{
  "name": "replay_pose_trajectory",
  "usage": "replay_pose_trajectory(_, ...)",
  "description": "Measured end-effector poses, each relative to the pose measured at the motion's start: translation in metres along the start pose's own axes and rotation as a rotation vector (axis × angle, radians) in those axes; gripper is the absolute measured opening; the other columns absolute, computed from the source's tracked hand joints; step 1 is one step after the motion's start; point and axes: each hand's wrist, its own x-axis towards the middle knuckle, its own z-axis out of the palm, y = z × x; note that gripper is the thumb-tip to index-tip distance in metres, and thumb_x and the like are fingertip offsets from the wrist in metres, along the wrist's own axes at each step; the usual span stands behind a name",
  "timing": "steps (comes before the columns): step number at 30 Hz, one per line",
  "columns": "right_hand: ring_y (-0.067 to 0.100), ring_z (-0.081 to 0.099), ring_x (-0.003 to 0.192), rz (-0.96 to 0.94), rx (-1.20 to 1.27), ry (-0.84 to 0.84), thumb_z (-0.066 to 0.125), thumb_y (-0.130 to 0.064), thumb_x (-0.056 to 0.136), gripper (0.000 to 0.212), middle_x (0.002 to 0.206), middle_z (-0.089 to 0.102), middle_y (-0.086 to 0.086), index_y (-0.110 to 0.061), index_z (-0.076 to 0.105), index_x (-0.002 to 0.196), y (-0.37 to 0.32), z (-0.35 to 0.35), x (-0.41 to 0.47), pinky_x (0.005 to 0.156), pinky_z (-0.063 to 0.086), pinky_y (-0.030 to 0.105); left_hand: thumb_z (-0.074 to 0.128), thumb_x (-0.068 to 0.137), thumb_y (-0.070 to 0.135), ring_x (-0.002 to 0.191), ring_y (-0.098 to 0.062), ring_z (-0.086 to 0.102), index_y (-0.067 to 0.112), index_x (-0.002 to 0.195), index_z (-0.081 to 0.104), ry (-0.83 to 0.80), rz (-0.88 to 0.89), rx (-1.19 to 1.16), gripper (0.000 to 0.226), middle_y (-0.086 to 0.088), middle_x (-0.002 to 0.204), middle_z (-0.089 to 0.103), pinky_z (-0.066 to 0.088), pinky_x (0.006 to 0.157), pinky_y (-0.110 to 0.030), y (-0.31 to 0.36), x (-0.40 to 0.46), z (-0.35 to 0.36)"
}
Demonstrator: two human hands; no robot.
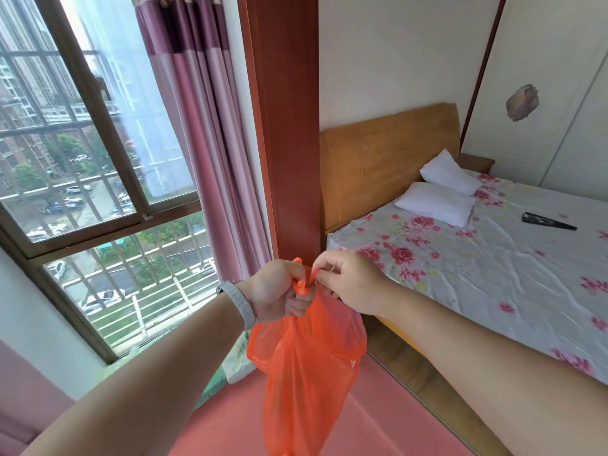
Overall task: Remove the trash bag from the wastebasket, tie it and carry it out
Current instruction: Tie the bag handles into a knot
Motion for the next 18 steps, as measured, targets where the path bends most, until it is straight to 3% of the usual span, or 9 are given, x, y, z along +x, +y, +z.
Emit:
replay_pose_trajectory(2, 0.002, 0.057, 0.054, 0.014, 0.014, 0.023, 0.057, -0.011, 0.092, 0.024, 0.059, 0.061, -0.007, -0.027, 0.064, 0.075, 0.000, 0.001, 0.001, 0.051, 0.046, 0.018, 0.040, 0.064, 0.006, 0.042, -0.018, 0.033, 0.001, 0.072, 0.054, 0.033, 0.022, 0.065, 0.016, -0.007, 0.046, 0.042, 0.033, 0.045, -0.027, 0.002, -0.001, 0.001)
replay_pose_trajectory(4, 0.002, 0.059, 0.053, 0.037, 0.020, 0.064, 0.055, -0.010, 0.092, 0.022, 0.057, 0.064, -0.008, -0.023, 0.064, 0.077, -0.003, -0.001, 0.003, 0.050, 0.047, 0.017, 0.044, 0.059, -0.002, 0.045, -0.026, 0.048, -0.006, 0.072, 0.055, 0.116, 0.032, 0.143, 0.018, -0.014, 0.048, 0.052, 0.042, 0.051, -0.031, 0.004, -0.002, 0.000)
replay_pose_trajectory(6, 0.001, 0.060, 0.052, 0.059, 0.020, 0.129, 0.054, -0.009, 0.092, 0.019, 0.056, 0.064, -0.012, -0.019, 0.064, 0.080, -0.006, -0.006, 0.006, 0.049, 0.047, 0.017, 0.042, 0.063, -0.007, 0.055, -0.027, 0.063, -0.008, 0.073, 0.062, 0.157, -0.002, 0.352, 0.022, -0.016, 0.056, 0.065, 0.050, 0.056, -0.027, 0.007, -0.004, 0.000)
replay_pose_trajectory(10, 0.001, 0.061, 0.057, 0.069, 0.043, 0.207, 0.051, -0.007, 0.092, 0.016, 0.068, 0.067, 0.003, -0.014, 0.064, 0.084, -0.016, -0.017, 0.015, 0.053, 0.053, 0.024, 0.048, 0.074, 0.002, 0.057, -0.017, 0.059, 0.006, 0.081, 0.067, 0.174, -0.088, 0.689, 0.020, -0.004, 0.058, 0.068, 0.042, 0.066, -0.038, 0.016, -0.001, 0.005)
replay_pose_trajectory(11, 0.001, 0.061, 0.057, 0.066, 0.070, 0.223, 0.050, -0.006, 0.092, 0.017, 0.071, 0.067, 0.006, -0.014, 0.063, 0.084, -0.018, -0.019, 0.017, 0.053, 0.053, 0.023, 0.051, 0.080, 0.007, 0.056, -0.014, 0.056, 0.007, 0.085, 0.067, 0.184, -0.083, 0.744, 0.017, -0.001, 0.060, 0.069, 0.042, 0.065, -0.036, 0.018, -0.001, 0.007)
replay_pose_trajectory(13, 0.003, 0.064, 0.061, 0.069, 0.137, 0.284, 0.049, -0.006, 0.093, 0.018, 0.075, 0.068, 0.008, -0.013, 0.063, 0.084, -0.023, -0.025, 0.022, 0.054, 0.052, 0.023, 0.047, 0.093, 0.021, 0.047, -0.004, 0.052, 0.010, 0.093, 0.064, 0.217, -0.035, 0.894, 0.020, 0.003, 0.067, 0.069, 0.043, 0.055, -0.019, 0.021, -0.003, 0.012)
replay_pose_trajectory(15, 0.009, 0.067, 0.065, 0.074, 0.215, 0.358, 0.049, -0.006, 0.092, 0.018, 0.075, 0.069, 0.006, -0.013, 0.063, 0.084, -0.026, -0.031, 0.029, 0.054, 0.053, 0.023, 0.040, 0.099, 0.026, 0.043, 0.005, 0.050, 0.008, 0.095, 0.062, 0.264, 0.047, 1.061, 0.028, 0.006, 0.070, 0.067, 0.034, 0.045, -0.007, 0.022, -0.007, 0.015)
replay_pose_trajectory(18, 0.016, 0.070, 0.068, 0.097, 0.343, 0.382, 0.050, -0.006, 0.092, 0.017, 0.069, 0.070, 0.001, -0.012, 0.064, 0.084, -0.028, -0.032, 0.038, 0.058, 0.054, 0.025, 0.039, 0.099, 0.027, 0.052, 0.002, 0.053, 0.010, 0.089, 0.059, 0.273, 0.142, 1.160, 0.028, 0.007, 0.065, 0.060, 0.037, 0.051, -0.007, 0.023, -0.014, 0.020)
